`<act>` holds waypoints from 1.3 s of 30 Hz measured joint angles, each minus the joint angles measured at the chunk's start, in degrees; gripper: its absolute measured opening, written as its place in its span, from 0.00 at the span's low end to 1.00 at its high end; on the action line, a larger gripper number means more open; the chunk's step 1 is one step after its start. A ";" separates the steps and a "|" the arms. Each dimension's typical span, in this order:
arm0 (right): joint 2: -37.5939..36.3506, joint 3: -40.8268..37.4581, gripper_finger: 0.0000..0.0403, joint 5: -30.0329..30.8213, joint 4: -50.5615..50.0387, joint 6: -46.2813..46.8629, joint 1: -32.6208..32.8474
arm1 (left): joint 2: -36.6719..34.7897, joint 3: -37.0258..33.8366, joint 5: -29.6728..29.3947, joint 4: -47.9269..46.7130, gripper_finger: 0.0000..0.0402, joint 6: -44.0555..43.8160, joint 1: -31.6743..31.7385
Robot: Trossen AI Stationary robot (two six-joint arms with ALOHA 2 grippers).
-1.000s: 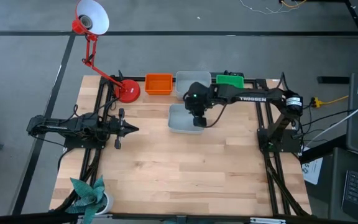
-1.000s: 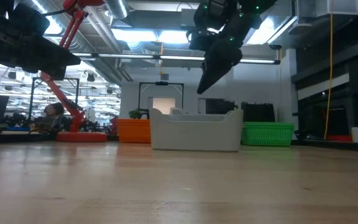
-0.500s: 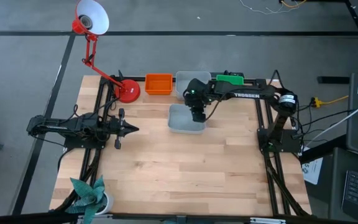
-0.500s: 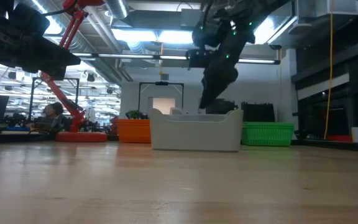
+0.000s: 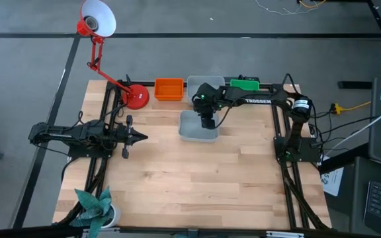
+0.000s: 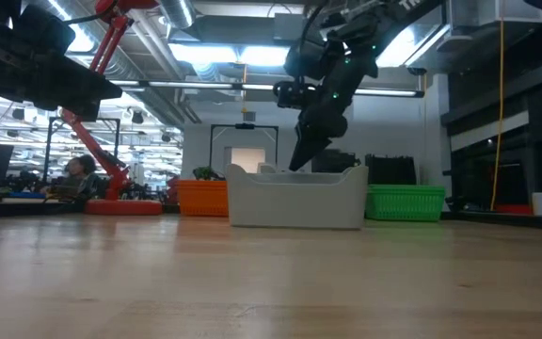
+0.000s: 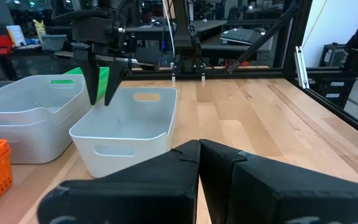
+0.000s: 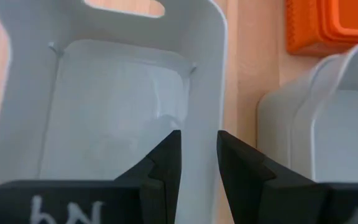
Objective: Stack baskets by color
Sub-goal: Stack the bottom gray bin on the top stacked gray bin
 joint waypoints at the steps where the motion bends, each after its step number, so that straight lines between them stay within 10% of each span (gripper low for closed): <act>1: 0.00 0.00 0.26 0.28 -0.04 -0.09 -0.19 | 0.00 0.00 0.00 0.00 0.00 0.00 -0.02; 32: -0.04 -12.83 0.25 2.85 9.03 1.35 -1.36 | 0.00 0.00 0.02 0.00 0.00 0.00 0.00; 39: -0.15 -12.63 0.03 2.41 8.41 1.63 -1.16 | 0.00 0.00 0.00 0.00 0.00 0.00 -0.02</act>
